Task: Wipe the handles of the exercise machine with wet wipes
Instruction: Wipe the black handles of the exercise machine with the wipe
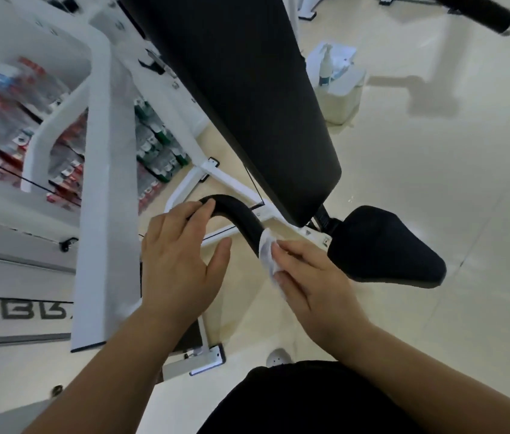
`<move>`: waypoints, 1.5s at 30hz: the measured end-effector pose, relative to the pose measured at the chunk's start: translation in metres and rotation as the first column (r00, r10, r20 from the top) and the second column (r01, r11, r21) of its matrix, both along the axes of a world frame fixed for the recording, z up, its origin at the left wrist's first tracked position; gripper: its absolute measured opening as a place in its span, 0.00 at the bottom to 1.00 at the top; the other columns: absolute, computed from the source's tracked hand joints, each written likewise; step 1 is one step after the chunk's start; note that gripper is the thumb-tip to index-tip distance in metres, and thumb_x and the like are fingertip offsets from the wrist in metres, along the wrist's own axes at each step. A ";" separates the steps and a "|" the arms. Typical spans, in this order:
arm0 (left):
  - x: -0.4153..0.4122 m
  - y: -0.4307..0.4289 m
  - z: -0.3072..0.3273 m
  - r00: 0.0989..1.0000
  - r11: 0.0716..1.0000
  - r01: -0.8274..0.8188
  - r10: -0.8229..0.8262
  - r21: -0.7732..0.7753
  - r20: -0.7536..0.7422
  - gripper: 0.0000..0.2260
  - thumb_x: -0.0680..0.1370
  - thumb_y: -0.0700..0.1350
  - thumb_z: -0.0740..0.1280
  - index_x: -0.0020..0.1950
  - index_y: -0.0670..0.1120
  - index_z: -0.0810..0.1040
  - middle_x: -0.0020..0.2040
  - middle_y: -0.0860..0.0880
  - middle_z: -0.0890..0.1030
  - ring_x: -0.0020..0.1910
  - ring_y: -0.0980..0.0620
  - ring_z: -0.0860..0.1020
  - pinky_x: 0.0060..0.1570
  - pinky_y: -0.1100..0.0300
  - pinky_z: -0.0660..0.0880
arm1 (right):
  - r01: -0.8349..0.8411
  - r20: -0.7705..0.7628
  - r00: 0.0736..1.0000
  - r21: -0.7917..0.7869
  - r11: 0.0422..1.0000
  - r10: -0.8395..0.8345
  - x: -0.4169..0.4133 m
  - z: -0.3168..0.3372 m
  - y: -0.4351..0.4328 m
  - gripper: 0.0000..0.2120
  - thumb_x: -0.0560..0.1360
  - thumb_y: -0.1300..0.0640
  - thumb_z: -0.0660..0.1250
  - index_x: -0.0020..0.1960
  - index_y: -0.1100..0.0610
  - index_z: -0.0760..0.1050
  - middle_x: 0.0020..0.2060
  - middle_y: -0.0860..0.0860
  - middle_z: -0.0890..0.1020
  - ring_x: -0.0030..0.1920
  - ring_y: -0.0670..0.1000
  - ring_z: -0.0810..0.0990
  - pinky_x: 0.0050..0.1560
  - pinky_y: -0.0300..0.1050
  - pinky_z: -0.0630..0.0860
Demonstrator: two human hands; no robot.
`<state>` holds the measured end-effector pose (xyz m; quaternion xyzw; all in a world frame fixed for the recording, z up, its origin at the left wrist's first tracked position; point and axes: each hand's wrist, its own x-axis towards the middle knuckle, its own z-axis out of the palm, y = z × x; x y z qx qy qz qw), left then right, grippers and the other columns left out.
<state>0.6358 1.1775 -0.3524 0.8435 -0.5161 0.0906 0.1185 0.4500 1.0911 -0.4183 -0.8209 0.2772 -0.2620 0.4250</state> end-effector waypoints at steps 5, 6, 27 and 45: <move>-0.017 -0.014 0.008 0.988 0.988 -0.152 0.152 -0.026 -0.017 0.20 0.77 0.51 0.64 0.65 0.42 0.79 0.60 0.44 0.80 0.59 0.47 0.74 0.62 0.62 0.61 | -0.223 0.036 0.975 0.258 0.940 0.221 0.015 0.001 -0.019 0.24 0.83 0.56 0.60 0.78 0.53 0.61 0.76 0.46 0.67 0.75 0.40 0.64 0.74 0.35 0.61; -0.021 -0.015 0.010 0.982 0.982 -0.186 0.185 -0.021 -0.030 0.20 0.77 0.50 0.63 0.65 0.43 0.79 0.61 0.45 0.80 0.59 0.48 0.73 0.62 0.64 0.61 | -0.247 0.060 0.969 0.284 0.926 0.240 0.019 0.003 -0.024 0.24 0.83 0.57 0.60 0.78 0.54 0.61 0.76 0.47 0.68 0.75 0.41 0.65 0.74 0.37 0.63; -0.043 -0.007 0.018 0.822 0.841 -0.542 0.530 0.000 -0.211 0.15 0.76 0.41 0.66 0.62 0.47 0.82 0.62 0.50 0.80 0.63 0.50 0.75 0.64 0.56 0.72 | -0.621 0.398 0.784 0.528 0.580 0.477 0.069 0.012 -0.088 0.24 0.82 0.64 0.62 0.74 0.47 0.66 0.75 0.42 0.68 0.75 0.36 0.63 0.72 0.33 0.63; -0.028 0.002 0.033 0.753 0.768 -0.634 0.588 -0.088 -0.296 0.09 0.74 0.38 0.68 0.51 0.46 0.84 0.48 0.55 0.83 0.45 0.56 0.81 0.48 0.70 0.76 | -0.907 -0.068 0.127 0.395 0.144 0.990 0.203 0.057 -0.123 0.16 0.79 0.54 0.66 0.62 0.38 0.80 0.65 0.43 0.80 0.68 0.49 0.76 0.72 0.55 0.70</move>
